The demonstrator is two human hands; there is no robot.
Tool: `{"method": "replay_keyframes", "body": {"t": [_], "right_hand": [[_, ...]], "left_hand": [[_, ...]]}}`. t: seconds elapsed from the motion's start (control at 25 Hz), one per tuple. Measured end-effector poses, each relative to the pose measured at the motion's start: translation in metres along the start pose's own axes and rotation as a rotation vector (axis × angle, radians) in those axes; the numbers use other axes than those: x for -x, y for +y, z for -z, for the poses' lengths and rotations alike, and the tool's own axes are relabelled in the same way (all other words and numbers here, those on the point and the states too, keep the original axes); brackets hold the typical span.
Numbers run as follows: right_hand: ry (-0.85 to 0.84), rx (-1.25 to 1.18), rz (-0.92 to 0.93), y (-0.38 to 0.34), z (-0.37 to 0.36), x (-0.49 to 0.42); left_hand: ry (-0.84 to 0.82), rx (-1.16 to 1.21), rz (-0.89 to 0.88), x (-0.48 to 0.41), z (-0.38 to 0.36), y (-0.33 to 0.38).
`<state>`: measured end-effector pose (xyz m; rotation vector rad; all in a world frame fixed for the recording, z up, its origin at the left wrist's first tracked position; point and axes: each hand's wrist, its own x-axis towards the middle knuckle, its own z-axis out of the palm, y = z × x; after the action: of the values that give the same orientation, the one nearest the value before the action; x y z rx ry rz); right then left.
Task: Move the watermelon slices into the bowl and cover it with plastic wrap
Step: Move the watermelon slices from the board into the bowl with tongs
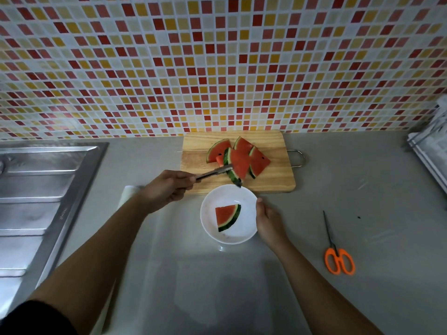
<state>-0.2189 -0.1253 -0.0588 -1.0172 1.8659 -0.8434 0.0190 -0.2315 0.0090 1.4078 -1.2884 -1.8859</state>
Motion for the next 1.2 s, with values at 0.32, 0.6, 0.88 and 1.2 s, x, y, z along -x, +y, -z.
{"method": "replay_keyframes", "body": {"t": [0.32, 0.6, 0.88, 1.2], "right_hand": [[0.010, 0.024, 0.004, -0.001, 0.000, -0.002], [0.002, 0.034, -0.005, 0.000, 0.000, -0.003], [0.003, -0.004, 0.023, -0.001, 0.000, -0.002], [0.012, 0.033, 0.011, -0.001, -0.002, -0.004]], "left_hand": [[-0.157, -0.786, 0.032, 0.028, -0.001, 0.001], [-0.008, -1.021, -0.006, 0.022, -0.010, 0.009], [0.138, -1.291, -0.286, 0.053, -0.026, 0.025], [0.185, -1.438, -0.690, 0.086, -0.075, -0.051]]}}
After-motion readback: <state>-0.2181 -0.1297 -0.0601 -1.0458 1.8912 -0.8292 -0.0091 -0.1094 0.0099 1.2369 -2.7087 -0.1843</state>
